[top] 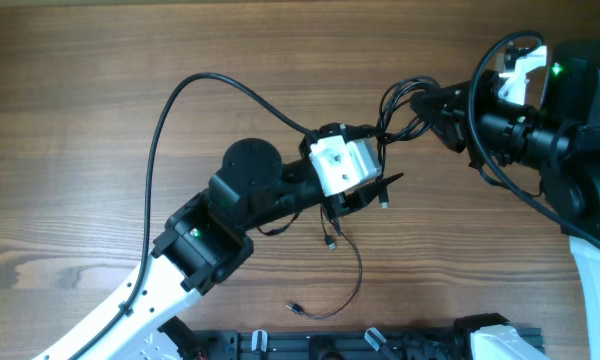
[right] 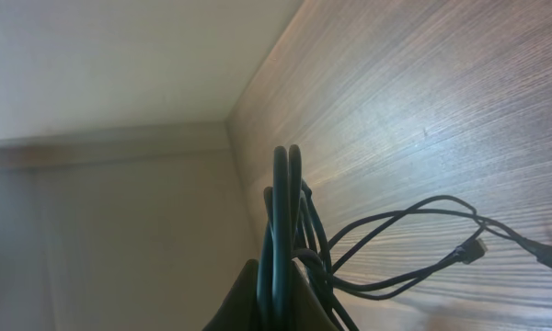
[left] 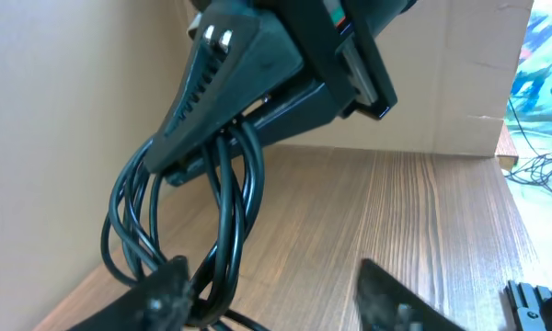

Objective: Untangle cables

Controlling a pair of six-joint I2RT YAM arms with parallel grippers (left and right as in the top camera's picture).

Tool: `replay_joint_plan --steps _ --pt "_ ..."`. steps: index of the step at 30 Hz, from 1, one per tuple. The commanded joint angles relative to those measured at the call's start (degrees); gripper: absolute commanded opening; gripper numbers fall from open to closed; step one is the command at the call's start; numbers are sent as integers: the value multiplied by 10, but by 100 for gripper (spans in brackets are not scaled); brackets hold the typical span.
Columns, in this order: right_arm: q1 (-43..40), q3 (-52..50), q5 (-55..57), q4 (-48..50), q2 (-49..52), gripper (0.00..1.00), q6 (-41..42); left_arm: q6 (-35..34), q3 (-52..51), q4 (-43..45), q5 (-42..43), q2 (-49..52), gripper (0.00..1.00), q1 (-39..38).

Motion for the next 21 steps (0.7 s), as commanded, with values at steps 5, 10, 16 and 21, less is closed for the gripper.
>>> replay_joint_plan --steps 5,10,16,21 --pt "0 6 -51 -5 1 5 -50 1 5 32 -30 3 50 2" --pt "0 6 -71 -8 1 5 -70 1 5 33 -48 5 49 2" --pt "0 6 -89 -24 1 5 -105 1 5 34 -118 9 46 2" --pt "0 6 -108 -25 1 5 -110 1 5 35 -150 11 43 2"
